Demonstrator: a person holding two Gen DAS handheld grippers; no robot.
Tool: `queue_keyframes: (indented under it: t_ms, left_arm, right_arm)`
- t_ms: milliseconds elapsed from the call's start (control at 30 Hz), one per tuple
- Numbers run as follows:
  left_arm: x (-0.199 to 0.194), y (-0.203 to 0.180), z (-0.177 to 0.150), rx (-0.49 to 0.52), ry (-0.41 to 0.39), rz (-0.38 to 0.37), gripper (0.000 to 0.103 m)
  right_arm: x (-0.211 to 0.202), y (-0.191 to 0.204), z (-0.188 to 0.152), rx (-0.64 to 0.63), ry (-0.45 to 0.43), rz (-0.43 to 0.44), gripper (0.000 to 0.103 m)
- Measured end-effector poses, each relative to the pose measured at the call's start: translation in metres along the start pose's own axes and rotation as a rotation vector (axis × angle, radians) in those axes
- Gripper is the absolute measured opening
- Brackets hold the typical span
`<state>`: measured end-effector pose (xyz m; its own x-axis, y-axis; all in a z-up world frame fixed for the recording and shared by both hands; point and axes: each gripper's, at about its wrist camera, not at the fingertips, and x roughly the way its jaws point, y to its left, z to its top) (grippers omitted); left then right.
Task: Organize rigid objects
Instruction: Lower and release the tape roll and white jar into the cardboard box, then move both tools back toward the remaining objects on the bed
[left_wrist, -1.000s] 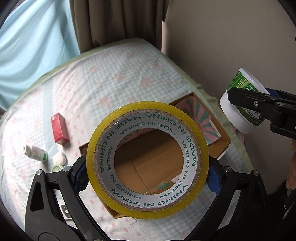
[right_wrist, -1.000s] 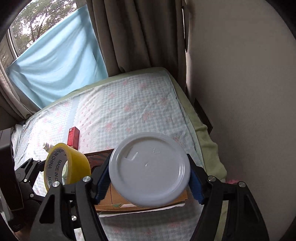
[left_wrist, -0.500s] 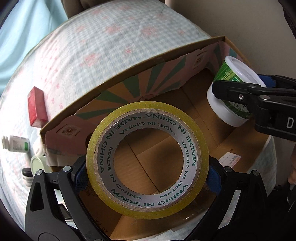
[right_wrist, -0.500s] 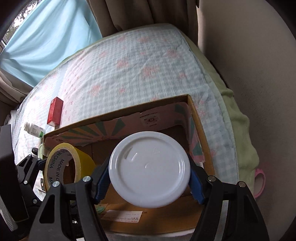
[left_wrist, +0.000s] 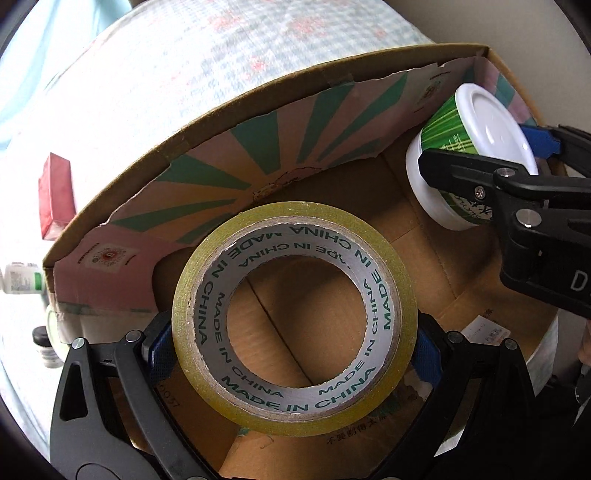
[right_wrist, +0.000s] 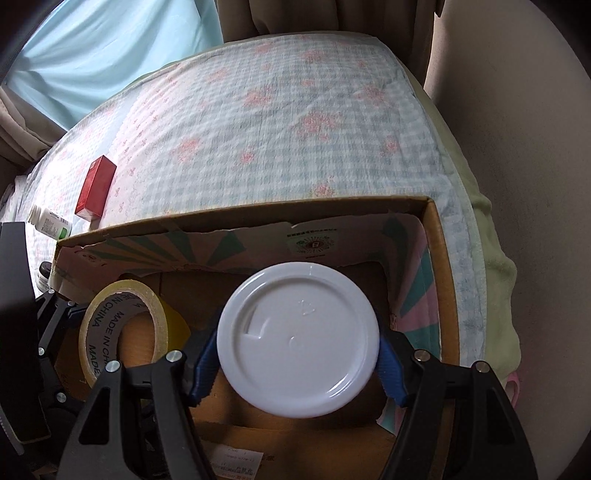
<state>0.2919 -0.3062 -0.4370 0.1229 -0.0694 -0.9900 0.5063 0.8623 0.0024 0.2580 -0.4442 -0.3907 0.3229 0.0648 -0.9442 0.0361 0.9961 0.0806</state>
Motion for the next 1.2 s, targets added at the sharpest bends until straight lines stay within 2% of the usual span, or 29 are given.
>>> queue_keyframes:
  t_ms: [33,100,133,433,633,833,1000,1200]
  left_arm:
    - [-0.001,0.000,-0.001,-0.006,0.002,-0.004,0.098]
    - [-0.004,0.000,-0.003,-0.016,0.000,-0.005,0.103]
    - [-0.004,0.003,-0.004,-0.018,-0.002,-0.001,0.103]
    - [-0.019,0.009,-0.008,-0.040,-0.020,-0.007,0.103]
    - [-0.040,0.022,-0.024,-0.050,-0.034,-0.013,0.103]
    - [-0.064,0.030,-0.034,-0.060,-0.072,-0.018,0.103]
    - [-0.102,0.033,-0.052,-0.055,-0.118,-0.026,0.103]
    - [-0.171,0.041,-0.074,-0.026,-0.204,-0.007,0.103]
  right_arm:
    - [-0.003,0.000,0.001,0.004,-0.029,0.001,0.068]
    - [-0.014,-0.001,0.005,0.013,-0.114,-0.013,0.097]
    - [-0.019,-0.002,0.005,0.002,-0.145,-0.009,0.103]
    - [-0.032,-0.006,-0.001,0.011,-0.170,-0.009,0.103]
    - [-0.044,-0.009,-0.006,0.064,-0.178,-0.008,0.103]
    - [-0.063,-0.004,-0.010,0.047,-0.184,-0.014,0.103]
    - [-0.091,0.001,-0.017,0.056,-0.191,-0.020,0.103]
    - [-0.145,0.014,-0.030,0.073,-0.230,-0.027,0.103]
